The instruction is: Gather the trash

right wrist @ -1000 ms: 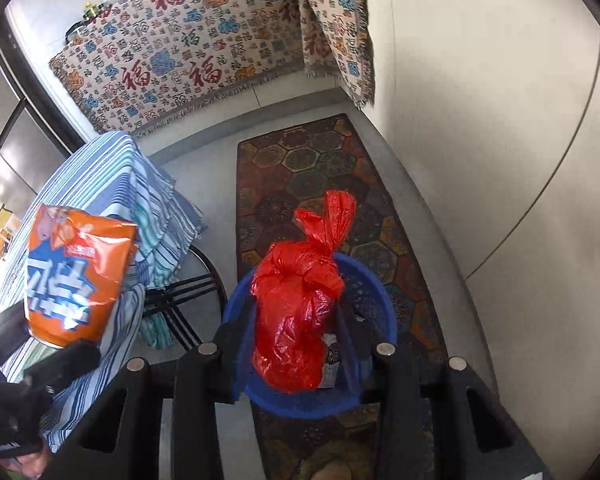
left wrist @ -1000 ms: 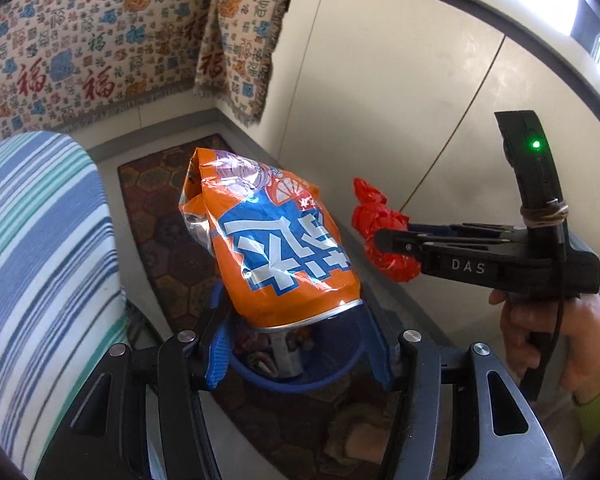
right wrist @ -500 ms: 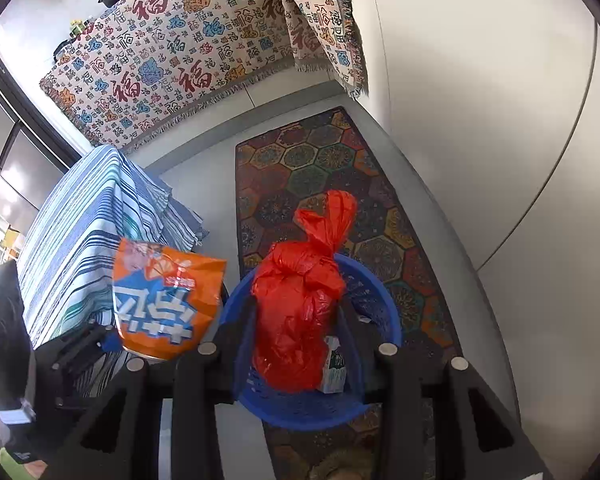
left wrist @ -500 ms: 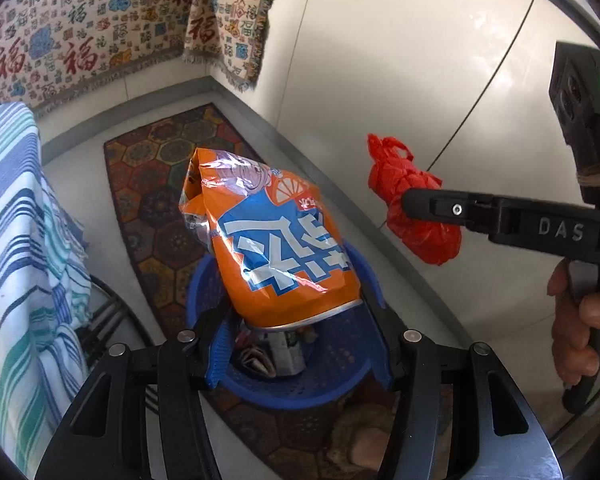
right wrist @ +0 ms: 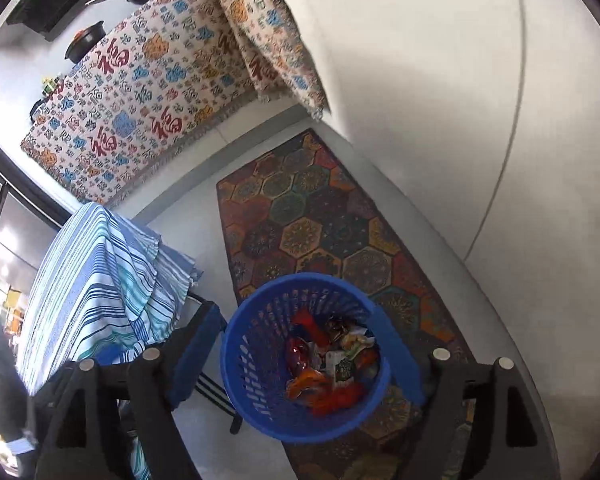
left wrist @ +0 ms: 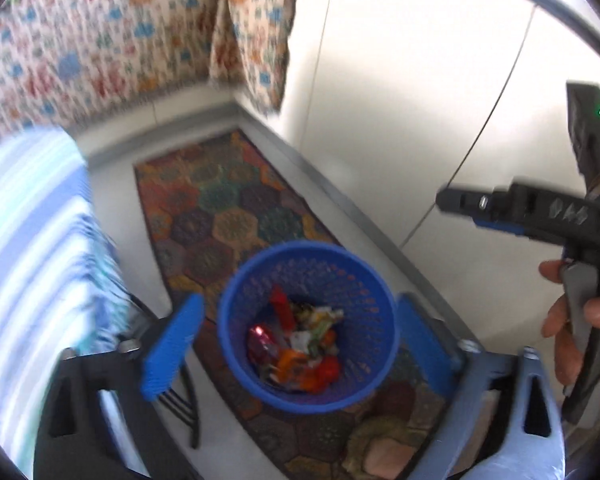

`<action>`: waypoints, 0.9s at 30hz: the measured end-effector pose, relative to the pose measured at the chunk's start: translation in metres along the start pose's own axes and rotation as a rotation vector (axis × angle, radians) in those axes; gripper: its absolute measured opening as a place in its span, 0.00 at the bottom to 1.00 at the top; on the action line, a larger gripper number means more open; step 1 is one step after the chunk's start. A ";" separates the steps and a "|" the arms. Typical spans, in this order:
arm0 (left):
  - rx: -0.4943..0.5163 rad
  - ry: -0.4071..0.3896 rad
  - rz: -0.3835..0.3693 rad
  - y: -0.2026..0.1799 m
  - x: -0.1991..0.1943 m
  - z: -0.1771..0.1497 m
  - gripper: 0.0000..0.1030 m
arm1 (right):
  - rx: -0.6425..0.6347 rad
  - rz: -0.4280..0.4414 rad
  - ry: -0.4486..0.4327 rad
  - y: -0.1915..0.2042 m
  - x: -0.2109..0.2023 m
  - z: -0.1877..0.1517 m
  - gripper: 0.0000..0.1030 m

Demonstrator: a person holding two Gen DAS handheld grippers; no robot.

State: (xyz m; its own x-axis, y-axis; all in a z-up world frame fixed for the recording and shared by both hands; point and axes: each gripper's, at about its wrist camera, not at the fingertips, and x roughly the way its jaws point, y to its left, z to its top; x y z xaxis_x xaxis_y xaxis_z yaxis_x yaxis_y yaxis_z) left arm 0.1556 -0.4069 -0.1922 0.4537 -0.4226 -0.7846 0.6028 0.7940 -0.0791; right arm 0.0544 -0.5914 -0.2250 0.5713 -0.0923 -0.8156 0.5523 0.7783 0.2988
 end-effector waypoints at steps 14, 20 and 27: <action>0.052 -0.042 0.210 -0.013 -0.103 -0.007 1.00 | -0.104 -0.215 -0.071 0.046 -0.126 -0.083 1.00; 0.029 -0.035 0.214 -0.008 -0.118 -0.013 1.00 | -0.150 -0.218 -0.084 0.068 -0.157 -0.106 1.00; 0.025 0.025 0.192 -0.004 -0.122 -0.015 0.99 | -0.185 -0.220 -0.089 0.091 -0.173 -0.121 1.00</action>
State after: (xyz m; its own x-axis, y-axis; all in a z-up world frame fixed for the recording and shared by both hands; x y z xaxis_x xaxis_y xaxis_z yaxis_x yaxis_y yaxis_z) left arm 0.0882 -0.3518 -0.1056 0.5453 -0.2535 -0.7990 0.5229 0.8478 0.0879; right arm -0.0676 -0.4298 -0.1167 0.5056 -0.3190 -0.8016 0.5535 0.8327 0.0178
